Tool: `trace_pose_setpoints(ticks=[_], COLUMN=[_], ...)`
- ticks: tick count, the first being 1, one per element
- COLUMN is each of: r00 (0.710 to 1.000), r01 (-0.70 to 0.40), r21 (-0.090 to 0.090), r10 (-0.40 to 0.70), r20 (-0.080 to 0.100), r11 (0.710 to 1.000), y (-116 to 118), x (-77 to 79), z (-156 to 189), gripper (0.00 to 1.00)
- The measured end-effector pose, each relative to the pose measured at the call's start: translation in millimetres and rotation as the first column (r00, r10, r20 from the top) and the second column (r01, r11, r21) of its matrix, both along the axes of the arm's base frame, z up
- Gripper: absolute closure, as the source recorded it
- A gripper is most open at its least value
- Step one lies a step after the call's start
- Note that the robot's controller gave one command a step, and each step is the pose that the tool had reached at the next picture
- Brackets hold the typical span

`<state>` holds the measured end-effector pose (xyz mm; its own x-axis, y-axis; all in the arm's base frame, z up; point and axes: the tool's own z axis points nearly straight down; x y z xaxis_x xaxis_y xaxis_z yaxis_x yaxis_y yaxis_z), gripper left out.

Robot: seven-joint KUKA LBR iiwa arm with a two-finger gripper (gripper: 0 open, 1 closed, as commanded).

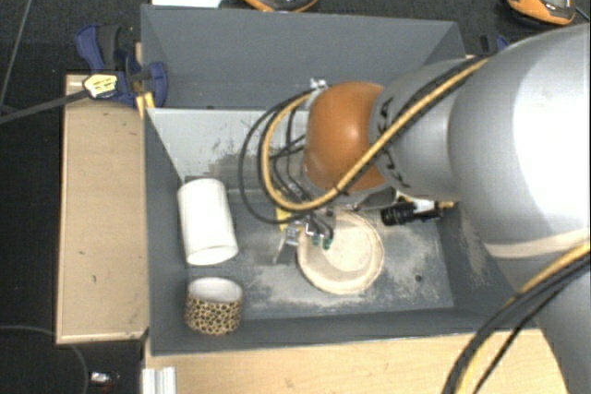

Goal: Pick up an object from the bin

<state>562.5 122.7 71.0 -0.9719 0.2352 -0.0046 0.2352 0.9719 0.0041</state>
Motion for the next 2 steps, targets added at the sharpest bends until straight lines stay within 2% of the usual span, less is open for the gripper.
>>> trace_pose_setpoints(ticks=[1,2], r00=[0.961,0.993], r01=[0.275,0.117], r21=[-0.001,0.0], r10=[-0.275,-0.117], r20=[-0.003,0.001], r11=[0.961,0.993], y=[4,-51], x=[-3.0,-8.9], z=[30,-1], gripper=[0.0,0.0])
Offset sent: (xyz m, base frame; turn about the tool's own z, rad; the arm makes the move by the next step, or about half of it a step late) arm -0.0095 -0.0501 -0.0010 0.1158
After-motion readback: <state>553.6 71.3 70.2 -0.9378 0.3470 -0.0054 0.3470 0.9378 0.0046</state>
